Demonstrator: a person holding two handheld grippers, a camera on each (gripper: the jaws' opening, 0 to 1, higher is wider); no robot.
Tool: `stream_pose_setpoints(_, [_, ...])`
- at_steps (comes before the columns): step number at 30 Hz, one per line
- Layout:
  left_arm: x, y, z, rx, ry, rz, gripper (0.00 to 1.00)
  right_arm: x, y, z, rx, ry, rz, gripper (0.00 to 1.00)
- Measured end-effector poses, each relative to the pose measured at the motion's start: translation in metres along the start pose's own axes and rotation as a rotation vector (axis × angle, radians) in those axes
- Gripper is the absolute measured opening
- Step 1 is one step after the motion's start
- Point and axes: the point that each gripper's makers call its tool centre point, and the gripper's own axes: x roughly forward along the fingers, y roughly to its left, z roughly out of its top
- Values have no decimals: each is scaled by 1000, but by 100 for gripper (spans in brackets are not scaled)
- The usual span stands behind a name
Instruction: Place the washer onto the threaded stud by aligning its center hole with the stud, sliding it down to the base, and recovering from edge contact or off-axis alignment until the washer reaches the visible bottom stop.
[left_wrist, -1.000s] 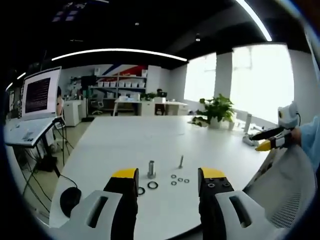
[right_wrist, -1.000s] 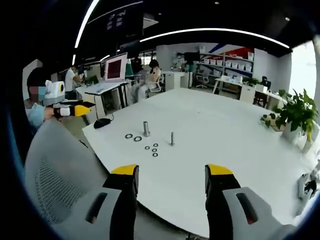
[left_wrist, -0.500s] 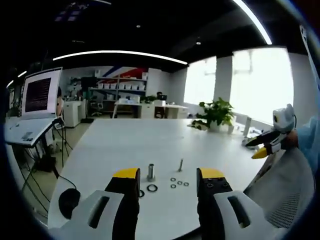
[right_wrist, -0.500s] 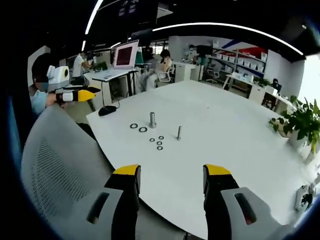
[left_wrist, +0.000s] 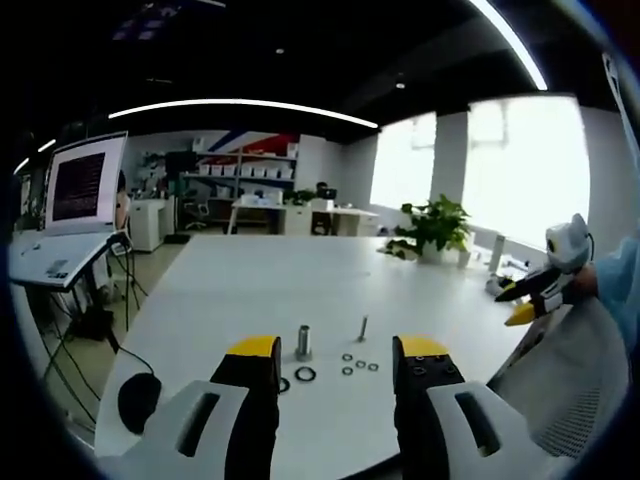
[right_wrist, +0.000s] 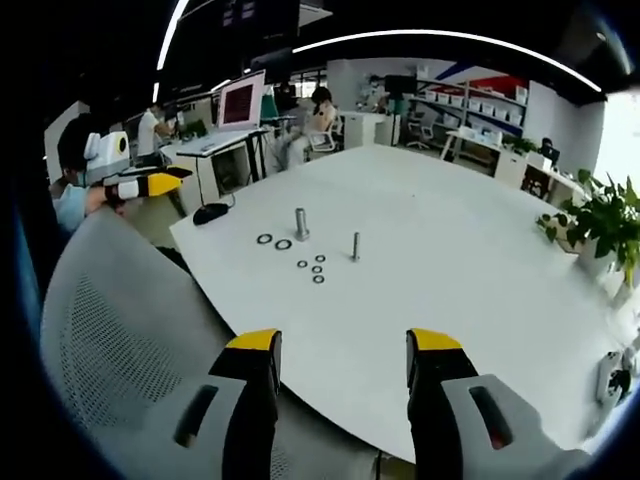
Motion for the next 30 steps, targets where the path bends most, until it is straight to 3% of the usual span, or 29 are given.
stream_pose_setpoints(7, [0, 0, -2, -8, 13, 2, 42, 4, 11, -6, -5, 46, 63, 53])
stream_pose_setpoints(10, [0, 0, -4, -8, 21, 1, 42, 6, 9, -9, -15, 72, 55, 53])
stream_pose_setpoints(14, [1, -2, -7, -2, 40, -9, 36, 5, 5, -5, 14, 59, 59, 53])
stream_pose_setpoints(24, [3, -7, -4, -2, 37, -12, 35, 5, -27, 7, 21, 39, 8, 51])
stream_pose_setpoints(26, [3, -6, -4, -5, 34, -9, 35, 13, -25, 1, 43, 108, 57, 51])
stream_pose_setpoints(30, [3, -7, -3, -10, 29, -6, 35, 29, -24, 17, 75, 73, 103, 51])
